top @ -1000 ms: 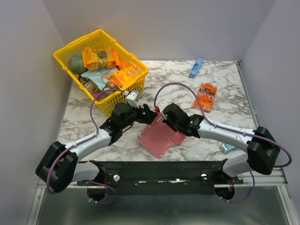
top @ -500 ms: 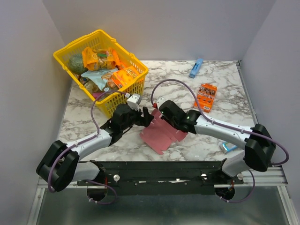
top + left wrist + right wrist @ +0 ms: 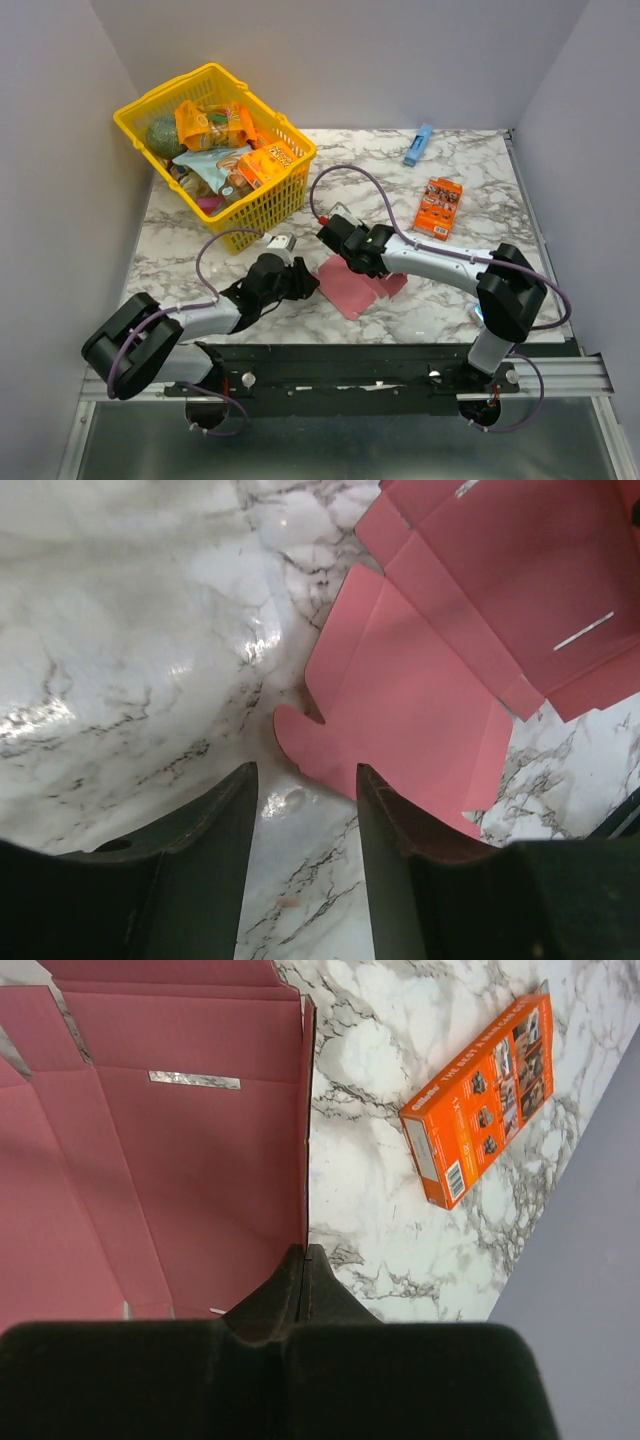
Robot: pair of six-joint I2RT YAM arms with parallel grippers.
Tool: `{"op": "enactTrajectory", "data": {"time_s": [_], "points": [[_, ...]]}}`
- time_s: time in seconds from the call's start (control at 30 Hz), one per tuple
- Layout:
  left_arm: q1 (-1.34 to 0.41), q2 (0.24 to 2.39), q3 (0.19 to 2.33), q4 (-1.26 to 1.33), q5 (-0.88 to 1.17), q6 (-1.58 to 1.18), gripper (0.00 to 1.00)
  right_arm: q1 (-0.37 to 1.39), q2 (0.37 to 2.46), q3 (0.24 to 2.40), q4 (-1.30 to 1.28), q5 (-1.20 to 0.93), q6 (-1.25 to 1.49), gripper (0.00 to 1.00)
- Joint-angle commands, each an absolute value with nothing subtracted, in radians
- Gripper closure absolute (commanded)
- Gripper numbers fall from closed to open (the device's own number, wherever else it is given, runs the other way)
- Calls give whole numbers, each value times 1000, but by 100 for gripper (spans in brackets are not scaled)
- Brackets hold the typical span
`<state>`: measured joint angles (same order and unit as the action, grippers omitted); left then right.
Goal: Fold the paper box
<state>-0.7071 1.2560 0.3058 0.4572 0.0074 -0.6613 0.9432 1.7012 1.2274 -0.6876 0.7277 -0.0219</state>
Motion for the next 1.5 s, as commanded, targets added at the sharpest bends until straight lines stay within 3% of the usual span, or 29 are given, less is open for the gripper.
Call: {"op": "enactTrajectory", "data": {"time_s": [0.0, 0.1, 0.33, 0.9, 1.0, 1.13, 1.23, 1.47], "points": [[-739, 1339, 318, 584, -2, -707, 50, 974, 1756, 1273, -755, 821, 77, 99], [-749, 1403, 327, 612, -2, -707, 55, 992, 1770, 1273, -755, 815, 112, 99], [-776, 1506, 336, 672, 23, -729, 79, 1063, 1787, 1273, -775, 784, 189, 99], [-805, 1531, 347, 678, 9, -733, 80, 1108, 1764, 1160, -670, 560, 285, 99], [-805, 1482, 344, 652, 8, -723, 75, 1108, 1755, 1157, -675, 563, 278, 99], [-804, 1344, 348, 513, -64, -689, 42, 1106, 1706, 1146, -664, 535, 250, 99], [-805, 1195, 348, 395, -107, -655, 26, 1106, 1655, 1123, -638, 496, 212, 99], [-801, 970, 359, 235, -193, -673, 22, 1106, 1589, 1083, -594, 440, 152, 99]]}}
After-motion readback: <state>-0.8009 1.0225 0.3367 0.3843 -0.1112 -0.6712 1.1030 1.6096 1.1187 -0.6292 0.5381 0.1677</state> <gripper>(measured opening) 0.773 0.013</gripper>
